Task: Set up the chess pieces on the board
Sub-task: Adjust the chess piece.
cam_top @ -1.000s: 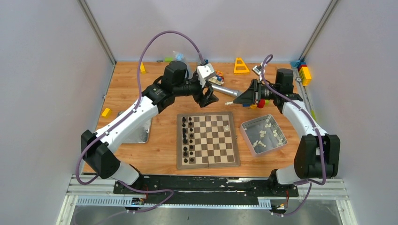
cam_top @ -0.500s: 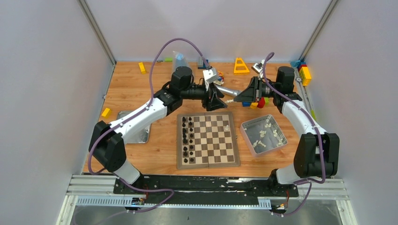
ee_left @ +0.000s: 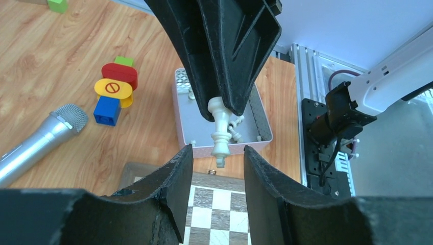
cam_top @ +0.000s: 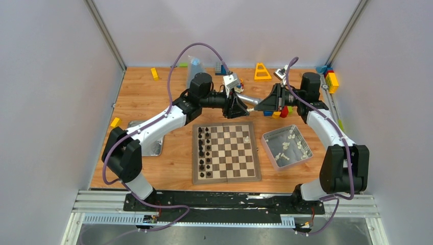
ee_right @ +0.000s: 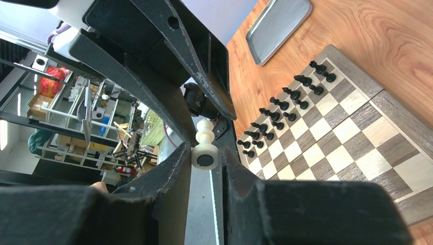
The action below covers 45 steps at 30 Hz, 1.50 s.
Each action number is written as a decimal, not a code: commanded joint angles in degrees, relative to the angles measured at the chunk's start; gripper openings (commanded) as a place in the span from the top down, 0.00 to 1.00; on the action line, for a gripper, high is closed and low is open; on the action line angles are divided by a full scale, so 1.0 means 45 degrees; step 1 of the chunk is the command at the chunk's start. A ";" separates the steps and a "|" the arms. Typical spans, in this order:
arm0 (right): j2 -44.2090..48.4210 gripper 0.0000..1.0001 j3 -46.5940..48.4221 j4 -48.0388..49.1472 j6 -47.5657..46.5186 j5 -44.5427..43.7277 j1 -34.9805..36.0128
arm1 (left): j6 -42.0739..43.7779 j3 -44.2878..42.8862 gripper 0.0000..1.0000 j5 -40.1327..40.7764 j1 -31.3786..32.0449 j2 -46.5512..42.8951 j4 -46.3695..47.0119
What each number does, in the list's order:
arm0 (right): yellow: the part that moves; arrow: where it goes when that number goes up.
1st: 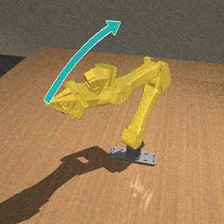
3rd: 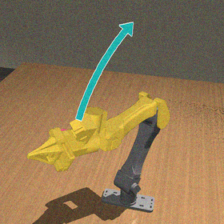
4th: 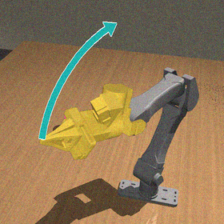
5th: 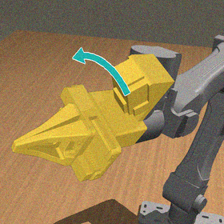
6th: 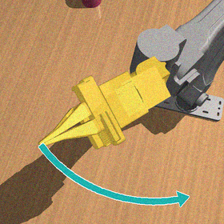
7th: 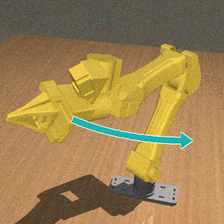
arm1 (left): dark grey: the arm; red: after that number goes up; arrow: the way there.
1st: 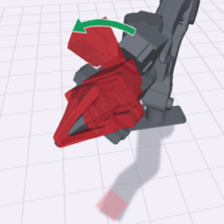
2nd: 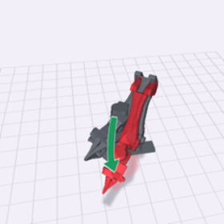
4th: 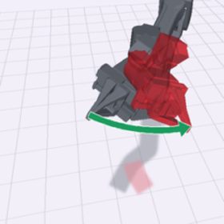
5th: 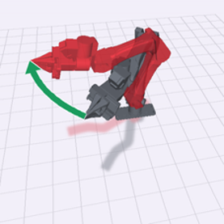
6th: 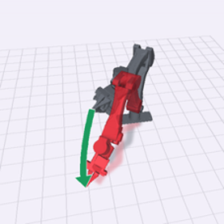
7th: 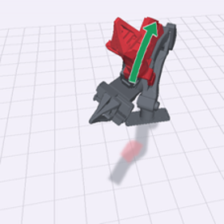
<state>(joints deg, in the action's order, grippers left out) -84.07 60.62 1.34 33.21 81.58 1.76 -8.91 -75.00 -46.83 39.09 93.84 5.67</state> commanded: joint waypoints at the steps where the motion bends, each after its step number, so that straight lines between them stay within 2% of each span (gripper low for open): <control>1: 0.0050 1.00 -0.0102 0.0580 0.0098 0.0286 0.0014 | -0.0329 -0.0410 0.53 -0.0367 0.0004 -0.0029 0.0653; 9: 0.0106 1.00 -0.0176 0.0580 0.0041 0.0201 0.0014 | -0.0578 -0.0653 0.60 -0.0581 0.0014 0.0160 0.0676; 15: 0.0126 1.00 -0.0228 0.0580 0.0012 0.0191 0.0019 | -0.0721 -0.0829 0.70 -0.0712 0.0005 0.0318 0.0679; 22: 0.0157 1.00 -0.0264 0.0580 -0.0059 0.0154 0.0009 | -0.0824 -0.1118 0.89 -0.0843 0.0010 0.0540 0.0356; 24: 0.0209 0.97 -0.0322 0.0527 -0.0230 0.0109 0.0002 | -0.0620 -0.1223 0.97 -0.0800 0.0008 0.0514 -0.0026; 25: 0.0253 0.89 -0.0326 0.0291 -0.0415 -0.0024 -0.0034 | -0.0301 -0.1336 1.00 -0.0681 0.0005 0.0494 -0.0262; 27: 0.0379 0.74 -0.0190 -0.0637 -0.1356 -0.0298 -0.0237 | 0.0588 -0.1689 1.00 -0.0338 0.0019 0.0421 -0.1451; 28: 0.0470 0.61 -0.0073 -0.1225 -0.1847 -0.0475 -0.0269 | 0.0991 -0.1847 1.00 -0.0161 0.0031 0.0388 -0.2748; 30: 0.0637 0.51 0.0177 -0.2178 -0.2820 -0.0804 -0.1050 | 0.2442 -0.2449 1.00 0.0562 0.0101 0.0400 -0.4913; 32: 0.0858 0.45 0.0305 -0.3008 -0.3685 -0.1262 -0.1598 | 0.3978 -0.3103 1.00 0.1598 0.0292 0.0545 -0.7061; 33: 0.0991 0.44 0.0316 -0.3364 -0.4047 -0.1448 -0.1868 | 0.4940 -0.3573 1.00 0.2281 0.0516 0.0712 -0.7813; 37: 0.1695 0.41 0.0055 -0.4016 -0.4923 -0.2070 -0.3011 | 0.6803 -0.4891 1.00 0.4272 0.1449 0.1479 -1.1942; 42: 0.2644 0.41 -0.0478 -0.4537 -0.5545 -0.2388 -0.4351 | 0.7591 -0.6625 1.00 0.6661 0.2758 0.2687 -1.4760; 45: 0.3265 0.41 -0.0932 -0.4781 -0.5896 -0.2351 -0.4954 | 0.7717 -0.8024 1.00 0.7417 0.3305 0.3733 -1.6272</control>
<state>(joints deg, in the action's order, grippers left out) -73.25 58.54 -17.72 11.77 71.55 -17.89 20.95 -104.03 -21.85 51.35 106.72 -53.32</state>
